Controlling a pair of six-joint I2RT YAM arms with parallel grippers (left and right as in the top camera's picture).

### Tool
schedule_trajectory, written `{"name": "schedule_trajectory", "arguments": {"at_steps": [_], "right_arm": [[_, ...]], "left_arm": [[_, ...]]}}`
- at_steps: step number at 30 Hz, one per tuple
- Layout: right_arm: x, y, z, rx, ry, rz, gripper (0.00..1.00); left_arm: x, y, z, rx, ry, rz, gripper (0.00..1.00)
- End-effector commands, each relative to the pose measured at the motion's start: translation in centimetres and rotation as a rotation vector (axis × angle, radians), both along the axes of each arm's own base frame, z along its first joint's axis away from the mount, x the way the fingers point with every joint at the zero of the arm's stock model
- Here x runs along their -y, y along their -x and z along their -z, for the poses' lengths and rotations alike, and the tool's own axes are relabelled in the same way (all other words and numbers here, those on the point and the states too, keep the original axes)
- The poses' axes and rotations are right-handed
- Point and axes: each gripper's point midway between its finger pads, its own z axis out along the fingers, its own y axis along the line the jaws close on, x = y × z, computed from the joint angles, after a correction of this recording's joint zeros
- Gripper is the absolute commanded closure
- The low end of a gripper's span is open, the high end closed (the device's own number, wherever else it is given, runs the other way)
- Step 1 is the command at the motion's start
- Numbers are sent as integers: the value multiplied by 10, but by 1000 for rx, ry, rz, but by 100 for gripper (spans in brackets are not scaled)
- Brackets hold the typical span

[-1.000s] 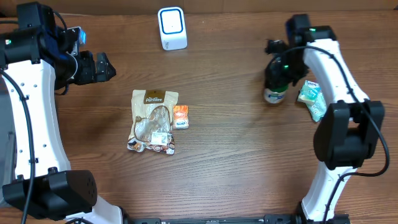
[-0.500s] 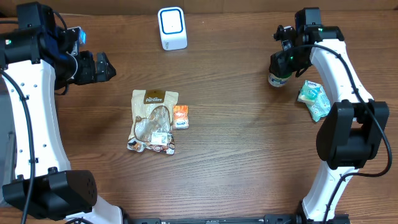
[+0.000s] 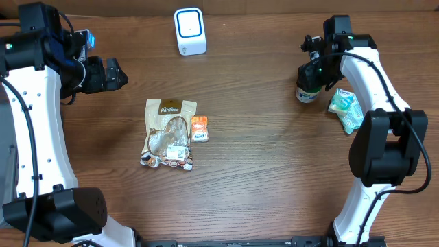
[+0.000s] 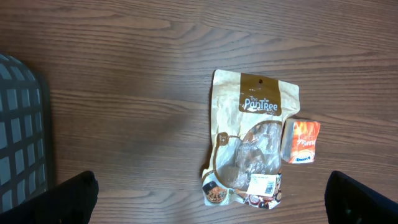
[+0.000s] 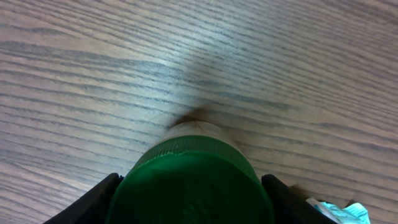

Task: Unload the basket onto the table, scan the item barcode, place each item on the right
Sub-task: 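Carry the jar right and set it down near the tissue pack, then move the right gripper to the orange Kleenex box and grasp it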

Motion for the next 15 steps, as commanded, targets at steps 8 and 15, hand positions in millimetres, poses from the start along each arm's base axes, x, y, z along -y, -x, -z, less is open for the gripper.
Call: {"name": "schedule_trajectory", "arguments": {"at_steps": [8,15], "right_arm": [[6,2,-7,5,12,11,0],[-19,-1,-84,67,-58,16,0]], "left_arm": [[2,-1,-8,26,-17,33,0],[2,-1,-8,25,-17,33,0]]}}
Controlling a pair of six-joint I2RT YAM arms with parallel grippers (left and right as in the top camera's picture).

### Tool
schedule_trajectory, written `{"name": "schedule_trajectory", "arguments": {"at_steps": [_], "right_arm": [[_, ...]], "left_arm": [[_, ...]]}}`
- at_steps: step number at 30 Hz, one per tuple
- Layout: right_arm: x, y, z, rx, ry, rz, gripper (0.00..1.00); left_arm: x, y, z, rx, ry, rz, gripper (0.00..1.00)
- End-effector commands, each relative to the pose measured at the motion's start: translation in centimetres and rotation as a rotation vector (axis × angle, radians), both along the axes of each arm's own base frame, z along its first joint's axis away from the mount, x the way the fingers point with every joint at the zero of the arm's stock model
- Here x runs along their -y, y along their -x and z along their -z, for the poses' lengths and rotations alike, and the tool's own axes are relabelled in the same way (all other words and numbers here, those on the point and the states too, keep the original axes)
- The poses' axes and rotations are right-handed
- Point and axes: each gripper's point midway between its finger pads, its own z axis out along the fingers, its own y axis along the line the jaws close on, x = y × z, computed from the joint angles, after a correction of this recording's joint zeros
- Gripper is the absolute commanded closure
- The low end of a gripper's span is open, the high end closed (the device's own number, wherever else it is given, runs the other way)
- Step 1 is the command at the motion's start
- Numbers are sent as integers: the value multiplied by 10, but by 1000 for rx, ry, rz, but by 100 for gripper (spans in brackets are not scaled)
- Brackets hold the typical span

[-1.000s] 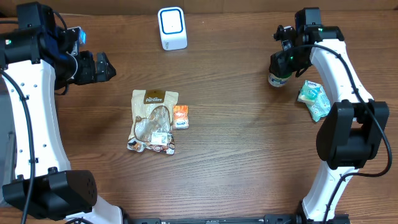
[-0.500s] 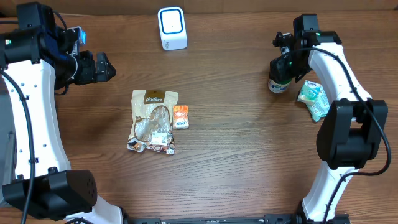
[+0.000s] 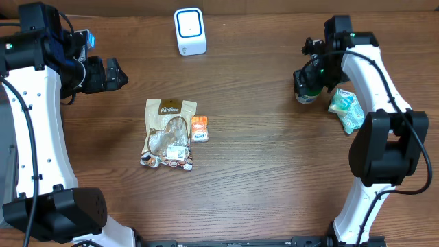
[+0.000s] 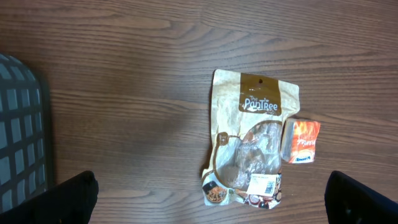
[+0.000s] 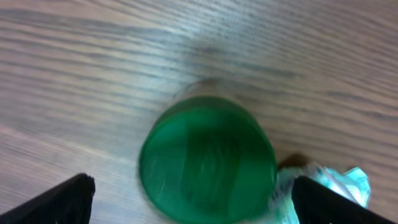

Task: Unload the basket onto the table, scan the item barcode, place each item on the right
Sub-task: 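Move the right gripper to the orange Kleenex box and grasp it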

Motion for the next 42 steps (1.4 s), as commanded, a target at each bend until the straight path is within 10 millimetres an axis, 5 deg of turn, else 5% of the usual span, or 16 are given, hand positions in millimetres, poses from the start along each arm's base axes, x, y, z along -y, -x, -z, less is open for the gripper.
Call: {"name": "schedule_trajectory", "arguments": {"at_steps": [1,4,7,10,14,20,26,33,42], "right_arm": [[-25,-21,-78,163,-94,48,0],[-67,-22,-125,192,-317,135,0],[-114,-10,-154,162,-549,44,0],[-153,2,-161,106,-702,-45,1],[-194,16,-136,27,-672,-111,29],[-253,43,-76,-90,-548,-38,51],[-321,84,-20,-145,-504,53,95],[-354,112,22,-70,-399,167,96],[-354,114,50,-42,-333,197,96]], "left_arm": [[2,-1,-8,25,-18,33,0],[2,-1,-8,26,-18,33,0],[2,-1,-8,25,-18,33,0],[2,-1,-8,25,-18,33,1],[2,-1,-8,25,-18,33,1],[2,-1,-8,25,-18,33,0],[2,-1,-8,25,-18,33,0],[2,-1,-8,25,-18,32,0],[2,-1,-8,26,-18,32,0]]}}
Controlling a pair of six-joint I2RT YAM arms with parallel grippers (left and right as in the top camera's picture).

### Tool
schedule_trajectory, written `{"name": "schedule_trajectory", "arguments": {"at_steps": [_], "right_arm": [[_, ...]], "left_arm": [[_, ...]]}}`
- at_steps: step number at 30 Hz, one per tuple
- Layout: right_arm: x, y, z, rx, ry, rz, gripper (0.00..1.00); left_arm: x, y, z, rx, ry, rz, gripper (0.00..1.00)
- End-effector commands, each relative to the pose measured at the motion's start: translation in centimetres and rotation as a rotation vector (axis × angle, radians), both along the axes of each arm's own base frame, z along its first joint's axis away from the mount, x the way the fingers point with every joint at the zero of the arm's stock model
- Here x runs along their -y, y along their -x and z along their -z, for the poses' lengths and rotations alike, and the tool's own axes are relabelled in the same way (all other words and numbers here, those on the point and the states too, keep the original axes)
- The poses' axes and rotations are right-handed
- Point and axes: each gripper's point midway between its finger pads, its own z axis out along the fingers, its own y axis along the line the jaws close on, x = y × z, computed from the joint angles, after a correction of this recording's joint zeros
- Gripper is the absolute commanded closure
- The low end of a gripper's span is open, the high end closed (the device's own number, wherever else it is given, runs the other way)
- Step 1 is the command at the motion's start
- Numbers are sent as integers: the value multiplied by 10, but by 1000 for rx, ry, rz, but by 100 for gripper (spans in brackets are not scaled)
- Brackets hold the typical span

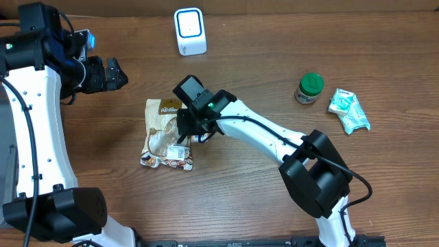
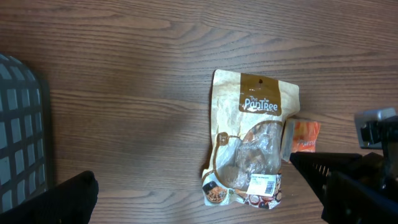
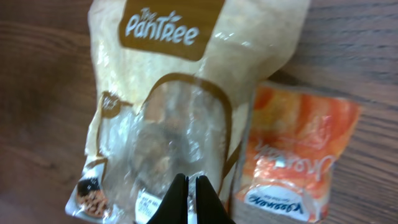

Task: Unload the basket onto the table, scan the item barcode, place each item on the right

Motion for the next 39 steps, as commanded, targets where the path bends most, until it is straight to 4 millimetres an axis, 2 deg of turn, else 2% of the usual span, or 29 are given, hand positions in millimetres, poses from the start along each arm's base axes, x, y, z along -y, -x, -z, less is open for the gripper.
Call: {"name": "schedule_trajectory", "arguments": {"at_steps": [1,4,10,14,18,21,23,26,29,31,34,39], "right_arm": [[8,-3,24,-14,55,40,96],[7,0,32,-37,57,33,96],[9,2,33,-43,64,32,96],[21,11,43,-72,113,25,96],[47,11,49,-79,222,60,95],[82,3,53,-99,314,119,96],[105,-8,54,-102,353,146,96],[129,-27,54,-94,355,149,95],[142,-54,51,-52,309,170,93],[139,-70,48,-7,257,142,91],[116,-87,39,58,128,62,87],[85,-90,28,110,8,-38,80]], "left_arm": [[2,-1,-8,25,-17,32,1],[2,-1,-8,25,-17,32,0],[2,-1,-8,25,-17,32,0],[2,-1,-8,25,-17,32,0],[2,-1,-8,25,-17,32,1],[2,-1,-8,25,-17,32,0],[2,-1,-8,26,-17,32,0],[2,-1,-8,25,-17,32,0],[2,-1,-8,25,-17,32,1],[2,-1,-8,25,-17,32,0],[2,-1,-8,25,-17,32,0],[2,-1,-8,26,-17,32,0]]}}
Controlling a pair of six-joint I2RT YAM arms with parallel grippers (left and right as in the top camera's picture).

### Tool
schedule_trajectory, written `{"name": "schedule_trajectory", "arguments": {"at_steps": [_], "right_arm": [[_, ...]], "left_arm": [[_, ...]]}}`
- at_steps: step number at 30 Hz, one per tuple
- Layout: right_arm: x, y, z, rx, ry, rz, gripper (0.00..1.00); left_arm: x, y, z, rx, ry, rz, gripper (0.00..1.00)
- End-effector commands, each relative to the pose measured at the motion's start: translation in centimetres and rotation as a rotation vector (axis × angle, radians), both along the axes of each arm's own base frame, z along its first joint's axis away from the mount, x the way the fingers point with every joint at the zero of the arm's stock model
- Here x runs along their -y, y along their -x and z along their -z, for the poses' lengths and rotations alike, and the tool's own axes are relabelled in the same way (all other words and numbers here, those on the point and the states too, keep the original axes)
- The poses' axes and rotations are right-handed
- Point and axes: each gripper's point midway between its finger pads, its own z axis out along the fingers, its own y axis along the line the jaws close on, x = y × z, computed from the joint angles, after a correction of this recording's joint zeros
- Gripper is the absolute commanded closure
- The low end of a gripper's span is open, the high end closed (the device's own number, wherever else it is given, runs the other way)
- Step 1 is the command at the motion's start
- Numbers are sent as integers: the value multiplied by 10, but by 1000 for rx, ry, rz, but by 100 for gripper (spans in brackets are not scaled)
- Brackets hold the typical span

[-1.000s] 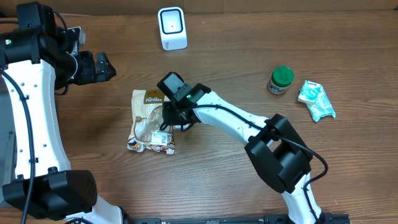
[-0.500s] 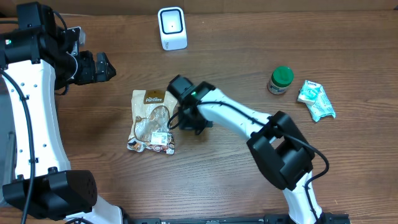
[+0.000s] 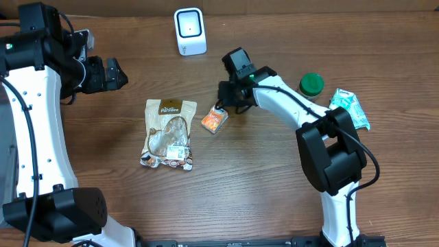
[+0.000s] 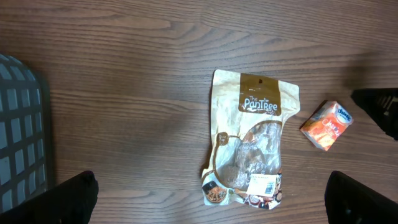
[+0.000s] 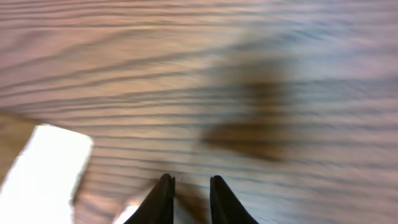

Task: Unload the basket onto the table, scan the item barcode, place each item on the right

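Note:
A small orange snack packet (image 3: 213, 121) sits tilted to the right of the tan PanTree bag (image 3: 168, 134); it also shows in the left wrist view (image 4: 326, 125). My right gripper (image 3: 223, 104) is at the packet's upper right end. Its fingers (image 5: 188, 182) stand a narrow gap apart with a blurred brownish strip between them, shut on the packet's end. The white barcode scanner (image 3: 190, 31) stands at the back. My left gripper (image 3: 113, 74) hangs wide open at the far left, holding nothing (image 4: 211, 205).
A green-lidded jar (image 3: 311, 84) and a teal wrapped packet (image 3: 348, 108) lie at the right. A dark grid basket edge (image 4: 18, 137) shows at the left of the left wrist view. The PanTree bag (image 4: 252, 146) has a white label at its lower end.
My right gripper has moved up and right from over the bag and packet. The orange packet has shifted right, away from the bag, and turned diagonal. The left arm has not moved.
My right gripper first stood around the green-lidded jar at the right, then was open above it with the jar left standing. It then appeared shut over the orange packet beside the bag. Now the packet is off to the right with the gripper.

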Motion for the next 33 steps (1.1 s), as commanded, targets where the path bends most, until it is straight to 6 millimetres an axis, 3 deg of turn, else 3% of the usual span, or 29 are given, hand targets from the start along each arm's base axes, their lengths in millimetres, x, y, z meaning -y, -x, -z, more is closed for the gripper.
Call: {"name": "schedule_trajectory", "arguments": {"at_steps": [1,4,8,10,13,16,18,22,28,33], "right_arm": [[-31,15,-4,22,-64,-195,77],[-45,19,-11,45,-102,-286,69],[-67,36,-17,3,-192,-331,68],[-74,45,-15,-21,-182,-316,70],[-74,54,-5,-62,-96,-168,84],[-81,70,0,-113,-78,-113,86],[-77,80,3,-155,-56,-96,86],[-43,87,14,-202,79,-46,85],[5,73,19,-206,198,15,85],[14,60,14,-203,154,-24,85]], "left_arm": [[2,-1,-8,26,-17,32,0],[2,-1,-8,26,-17,32,0],[2,-1,-8,26,-17,32,0],[2,-1,-8,26,-17,32,0],[2,-1,-8,26,-17,32,0],[2,-1,-8,26,-17,32,0],[2,-1,-8,26,-17,32,1],[2,-1,-8,26,-17,32,0],[2,-1,-8,26,-17,32,0],[2,-1,-8,26,-17,32,0]]}}
